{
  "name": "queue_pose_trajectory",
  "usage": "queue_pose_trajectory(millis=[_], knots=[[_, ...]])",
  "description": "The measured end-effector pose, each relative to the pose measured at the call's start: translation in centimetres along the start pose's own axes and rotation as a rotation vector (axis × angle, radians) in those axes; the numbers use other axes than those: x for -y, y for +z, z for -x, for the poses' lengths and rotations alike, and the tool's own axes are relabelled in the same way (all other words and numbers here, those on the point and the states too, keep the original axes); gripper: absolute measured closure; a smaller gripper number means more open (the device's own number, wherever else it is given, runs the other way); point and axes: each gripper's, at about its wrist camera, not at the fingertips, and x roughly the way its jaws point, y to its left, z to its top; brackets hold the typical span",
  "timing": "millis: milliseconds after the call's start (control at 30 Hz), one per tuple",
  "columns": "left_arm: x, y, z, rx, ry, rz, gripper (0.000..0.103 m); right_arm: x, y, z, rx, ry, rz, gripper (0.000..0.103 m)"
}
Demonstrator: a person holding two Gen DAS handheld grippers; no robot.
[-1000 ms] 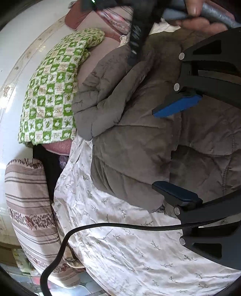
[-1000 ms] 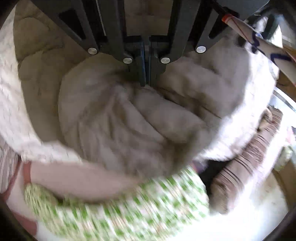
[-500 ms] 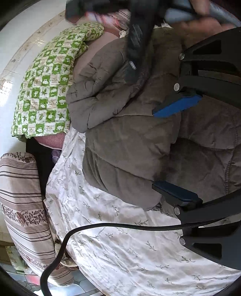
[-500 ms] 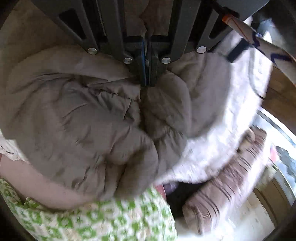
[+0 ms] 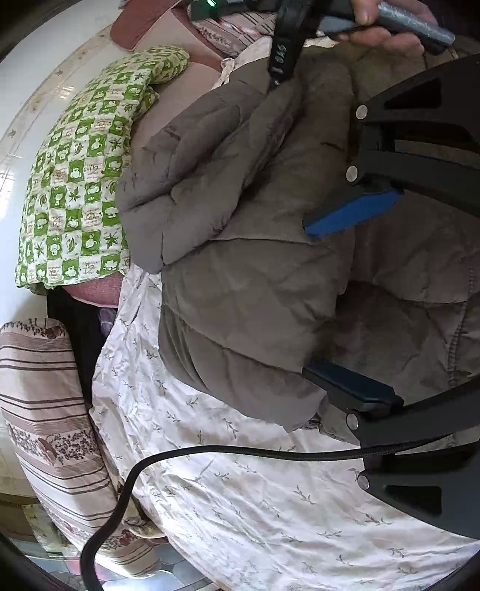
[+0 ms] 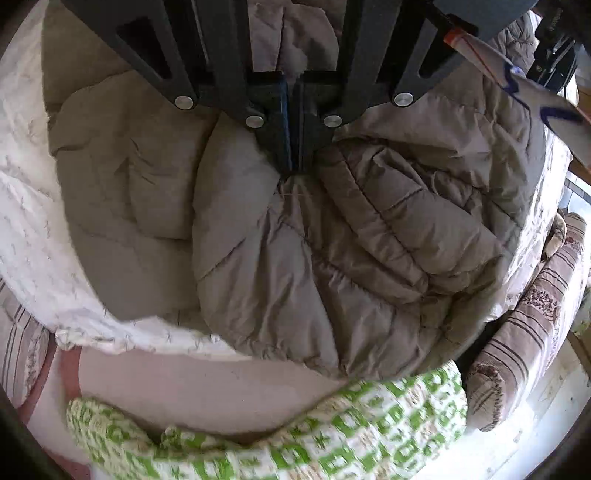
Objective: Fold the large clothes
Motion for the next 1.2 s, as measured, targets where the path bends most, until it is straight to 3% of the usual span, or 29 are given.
queue_pose_trajectory(millis=[167,267,367,467,633,733,867,1000,1133,1200], knots=[[0.3,0.1,0.8,0.037,-0.018,-0.006,0.033,-2.8,-1.3,4.7,0.116,0.106,0.042,0.098],[0.4,-0.3,-0.2,-0.008,-0.003,-0.013,0.033,-5.1,-2.2,3.0,0.054,0.147,0.085,0.098],[0.2,-0.5,-1.4,-0.053,0.008,-0.011,0.032,-6.1,-3.8,-0.6,-0.01,0.088,0.114,0.098],[0.4,-0.6,-1.4,-0.059,0.013,-0.02,0.031,-5.8,-4.1,-1.6,-0.028,0.093,0.102,0.098],[0.3,-0.3,0.4,-0.031,-0.016,-0.013,0.031,-5.0,-4.4,2.9,-0.016,0.16,0.086,0.098],[0.5,-0.7,2.7,0.003,-0.014,-0.035,0.031,-3.5,-7.1,7.4,-0.001,0.194,0.088,0.095],[0.6,-2.8,6.9,0.043,-0.045,-0.064,0.031,-1.5,-11.9,12.0,0.023,0.205,0.101,0.076],[0.3,-5.9,10.4,0.051,-0.06,-0.071,0.031,0.7,-16.6,15.5,0.056,0.16,0.105,0.075],[-0.5,-10.7,13.5,0.044,-0.004,-0.092,0.031,3.3,-20.8,17.0,0.053,0.163,0.033,0.075],[-1.5,-13.1,14.2,-0.001,0.013,-0.075,0.031,4.2,-22.5,17.0,0.038,0.154,0.012,0.075]])
